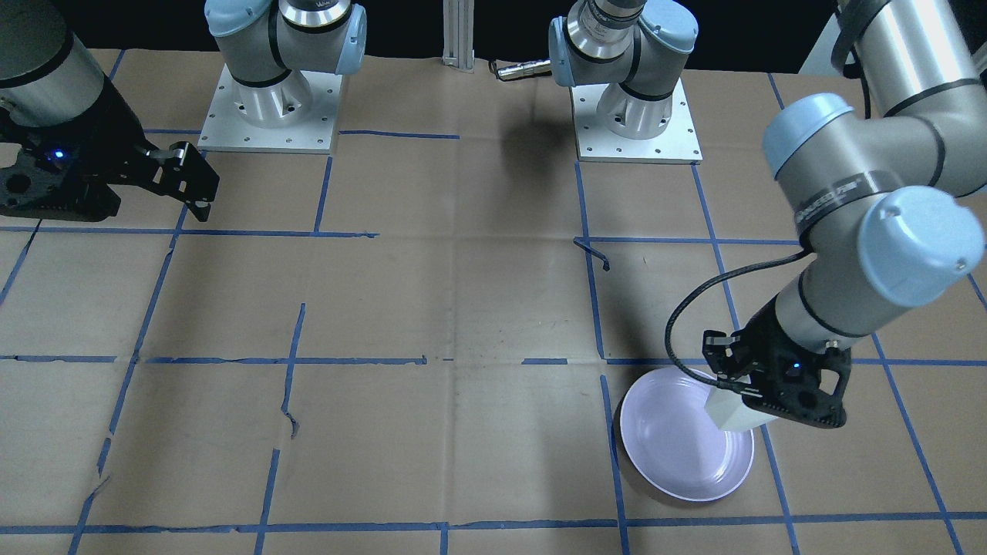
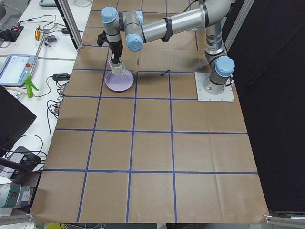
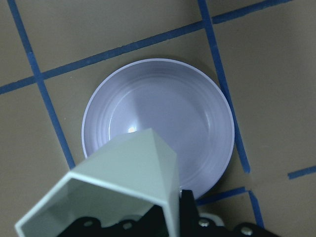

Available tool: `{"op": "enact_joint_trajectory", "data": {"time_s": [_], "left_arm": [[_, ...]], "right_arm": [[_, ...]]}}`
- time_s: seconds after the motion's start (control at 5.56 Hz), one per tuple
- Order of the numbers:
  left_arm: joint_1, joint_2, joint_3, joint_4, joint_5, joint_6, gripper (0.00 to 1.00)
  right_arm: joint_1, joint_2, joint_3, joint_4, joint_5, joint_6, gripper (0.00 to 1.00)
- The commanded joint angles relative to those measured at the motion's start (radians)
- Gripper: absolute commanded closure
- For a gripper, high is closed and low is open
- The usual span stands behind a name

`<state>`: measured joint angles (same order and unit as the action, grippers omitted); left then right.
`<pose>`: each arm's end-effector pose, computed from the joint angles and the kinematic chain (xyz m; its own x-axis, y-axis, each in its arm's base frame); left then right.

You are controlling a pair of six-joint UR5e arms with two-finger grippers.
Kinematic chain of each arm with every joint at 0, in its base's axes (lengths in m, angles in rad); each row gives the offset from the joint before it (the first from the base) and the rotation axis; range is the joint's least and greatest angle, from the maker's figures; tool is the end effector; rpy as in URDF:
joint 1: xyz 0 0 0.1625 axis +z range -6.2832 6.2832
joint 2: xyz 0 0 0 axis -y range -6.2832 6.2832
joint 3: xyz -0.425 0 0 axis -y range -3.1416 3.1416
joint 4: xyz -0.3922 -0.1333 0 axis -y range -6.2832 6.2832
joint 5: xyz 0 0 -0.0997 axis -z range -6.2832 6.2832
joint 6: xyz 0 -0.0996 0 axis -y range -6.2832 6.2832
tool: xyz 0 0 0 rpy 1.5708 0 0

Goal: Flip cup and place on plate
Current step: 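Rotate the cup upright over the plate and lower it with the left gripper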

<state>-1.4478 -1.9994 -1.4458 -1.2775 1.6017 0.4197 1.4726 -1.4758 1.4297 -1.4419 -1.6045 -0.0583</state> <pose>-0.0495 -0.6606 0.3312 -0.9559 0.2927 -0.0240 0.2922 0.9561 0.0220 0.0780 -0.5334 0.4962 -0.9989 0.0373 0.0287 0.0396 0.9956 0.0845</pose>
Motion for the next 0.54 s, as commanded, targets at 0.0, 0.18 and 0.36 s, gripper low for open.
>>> {"op": "enact_joint_trajectory", "data": {"time_s": [0.0,0.18,0.36], "left_arm": [[-0.031,-0.068,-0.014,0.036,0.023,-0.152,1.00],[-0.029,-0.106,-0.022,0.050,0.020,-0.230,0.99],[-0.036,-0.123,-0.021,0.070,0.024,-0.249,0.98]], "right_arm": [[0.000,0.000,0.000,0.000,0.000,0.000,0.00],[0.000,0.000,0.000,0.000,0.000,0.000,0.00],[0.000,0.000,0.000,0.000,0.000,0.000,0.00]]}}
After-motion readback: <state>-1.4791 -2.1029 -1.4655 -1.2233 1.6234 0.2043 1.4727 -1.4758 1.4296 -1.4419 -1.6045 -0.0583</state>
